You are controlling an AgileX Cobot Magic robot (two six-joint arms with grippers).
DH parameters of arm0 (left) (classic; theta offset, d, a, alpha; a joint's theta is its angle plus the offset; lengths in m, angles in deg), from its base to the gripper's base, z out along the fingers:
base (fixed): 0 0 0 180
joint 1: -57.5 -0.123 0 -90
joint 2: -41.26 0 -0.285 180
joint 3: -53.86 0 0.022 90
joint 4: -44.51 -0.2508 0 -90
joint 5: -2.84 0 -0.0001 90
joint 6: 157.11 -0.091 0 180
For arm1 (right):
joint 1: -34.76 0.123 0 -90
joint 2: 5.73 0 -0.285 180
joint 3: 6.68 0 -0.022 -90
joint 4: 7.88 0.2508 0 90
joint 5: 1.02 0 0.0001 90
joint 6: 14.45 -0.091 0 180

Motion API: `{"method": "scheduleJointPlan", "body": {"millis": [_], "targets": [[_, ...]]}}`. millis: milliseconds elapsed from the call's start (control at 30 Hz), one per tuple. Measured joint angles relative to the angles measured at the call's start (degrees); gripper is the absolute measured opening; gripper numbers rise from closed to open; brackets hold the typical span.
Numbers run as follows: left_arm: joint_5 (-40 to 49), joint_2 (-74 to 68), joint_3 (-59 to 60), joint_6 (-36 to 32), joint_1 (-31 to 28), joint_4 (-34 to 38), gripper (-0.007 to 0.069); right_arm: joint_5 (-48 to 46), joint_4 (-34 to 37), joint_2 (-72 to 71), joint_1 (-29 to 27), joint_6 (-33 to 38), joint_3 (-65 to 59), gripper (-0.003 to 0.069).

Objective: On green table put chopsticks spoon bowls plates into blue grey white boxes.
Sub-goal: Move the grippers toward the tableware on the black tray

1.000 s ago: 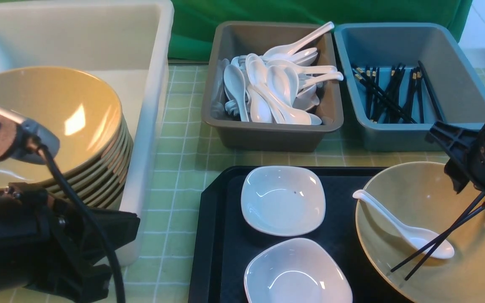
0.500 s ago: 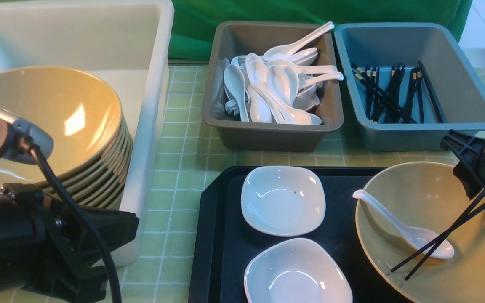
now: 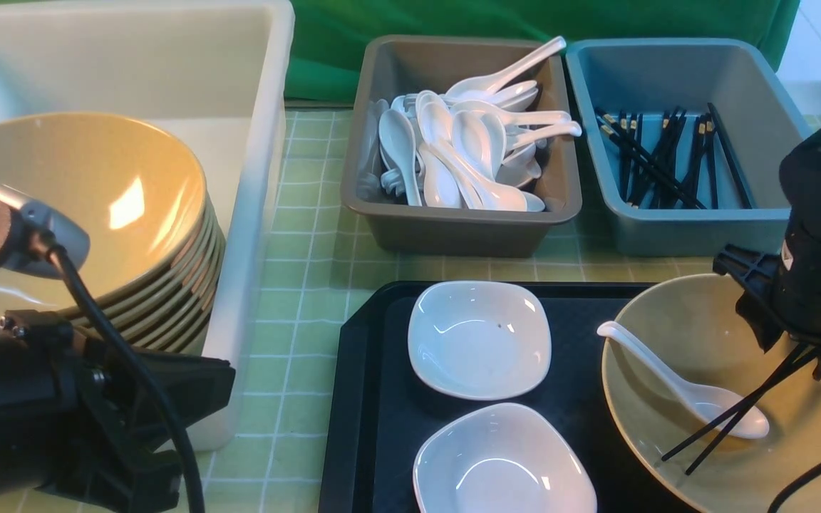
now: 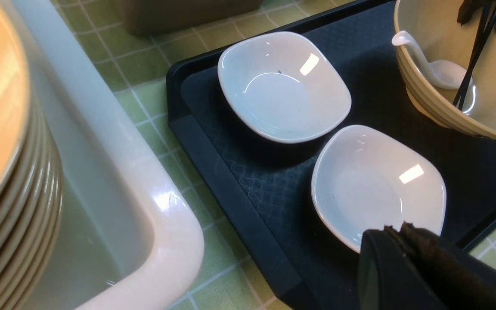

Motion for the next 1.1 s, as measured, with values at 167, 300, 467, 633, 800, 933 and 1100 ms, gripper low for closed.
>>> {"method": "scheduleJointPlan", "body": {"millis": [167,300,467,633,800,933,1100], "targets": [[0.0,0.0,0.0,0.0,0.0,0.0,-0.0002,0.72,-0.11,0.6,0.0,2.46,0.0,0.0354],[0.0,0.0,0.0,-0.85,0.0,0.0,-0.0002,1.31,-0.16,0.6,0.0,5.81,0.0,0.0292],[0.0,0.0,0.0,-0.85,0.0,0.0,-0.0002,1.36,-0.16,0.6,0.0,8.08,0.0,0.0214],[0.0,0.0,0.0,-0.85,0.0,0.0,-0.0002,2.03,-0.16,0.6,0.0,10.02,0.0,0.0147],[-0.11,0.0,0.0,-0.85,0.0,0.0,-0.0002,2.35,-0.16,0.6,0.0,10.49,0.0,0.012],[-0.22,0.0,0.0,-0.85,0.0,0.0,-0.0002,2.35,-0.16,0.49,0.0,12.44,0.0,0.0118],[-0.22,0.0,0.0,-0.86,0.0,0.02,-0.0002,3.5,-0.16,-0.97,0.0,14.7,0.0,0.0118]]}}
